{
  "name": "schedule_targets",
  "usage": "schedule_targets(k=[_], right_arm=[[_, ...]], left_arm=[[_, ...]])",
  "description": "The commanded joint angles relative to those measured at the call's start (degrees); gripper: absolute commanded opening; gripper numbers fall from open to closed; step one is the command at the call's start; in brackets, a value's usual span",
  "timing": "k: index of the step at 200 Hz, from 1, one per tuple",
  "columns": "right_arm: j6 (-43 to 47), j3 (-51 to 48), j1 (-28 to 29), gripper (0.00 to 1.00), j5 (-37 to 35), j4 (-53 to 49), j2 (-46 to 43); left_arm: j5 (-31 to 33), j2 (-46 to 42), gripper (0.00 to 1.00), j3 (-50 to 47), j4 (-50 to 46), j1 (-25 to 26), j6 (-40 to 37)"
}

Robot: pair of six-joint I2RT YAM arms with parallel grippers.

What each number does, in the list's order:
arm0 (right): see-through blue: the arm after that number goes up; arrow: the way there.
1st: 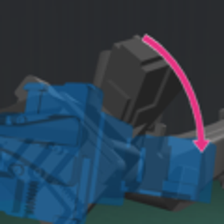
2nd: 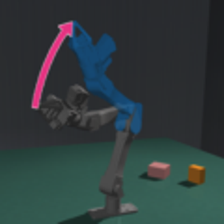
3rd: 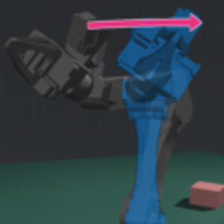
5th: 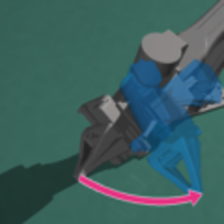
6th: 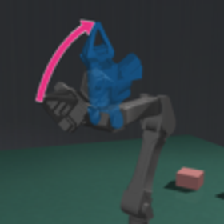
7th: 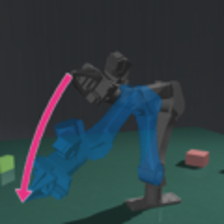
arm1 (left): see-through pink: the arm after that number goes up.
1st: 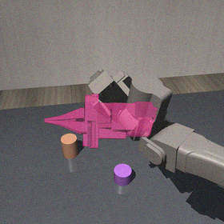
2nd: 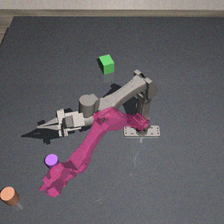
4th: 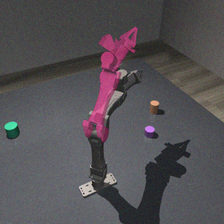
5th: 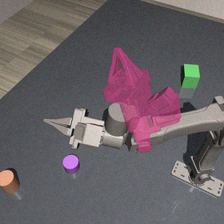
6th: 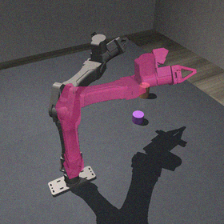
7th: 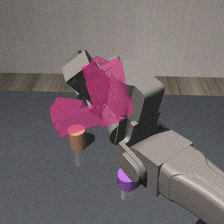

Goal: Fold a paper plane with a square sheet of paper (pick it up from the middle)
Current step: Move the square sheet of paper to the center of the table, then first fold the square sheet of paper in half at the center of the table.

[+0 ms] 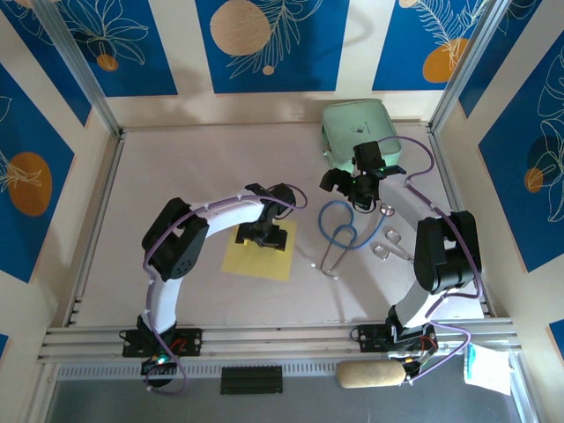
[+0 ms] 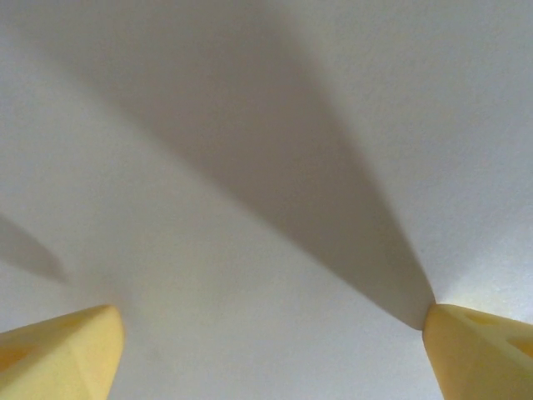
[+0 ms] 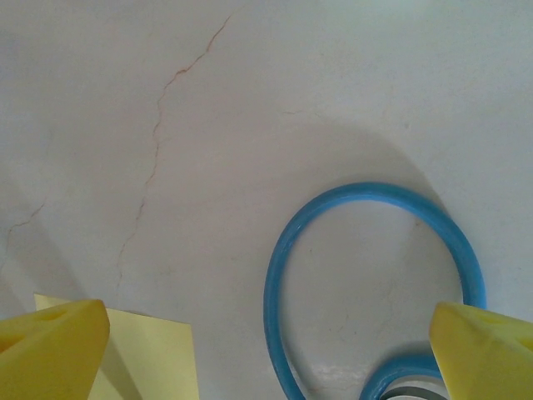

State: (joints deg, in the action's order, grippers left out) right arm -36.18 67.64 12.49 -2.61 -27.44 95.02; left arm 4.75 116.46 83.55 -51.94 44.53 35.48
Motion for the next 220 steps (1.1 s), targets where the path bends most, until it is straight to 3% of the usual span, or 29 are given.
schedule_targets(k=[1,220], right_arm=[[0.2,0.2,0.0,0.99,0.2,-1.4,-1.2],[-0.2,1.1,-0.1,0.99,0.5,-1.9,-0.2]], left_arm=[[0.7,2.0,0.91,0.8,-1.8,0.3,-0.6],[-1.7,1.4,0.79,-5.9,3.6,-0.7,0.9]])
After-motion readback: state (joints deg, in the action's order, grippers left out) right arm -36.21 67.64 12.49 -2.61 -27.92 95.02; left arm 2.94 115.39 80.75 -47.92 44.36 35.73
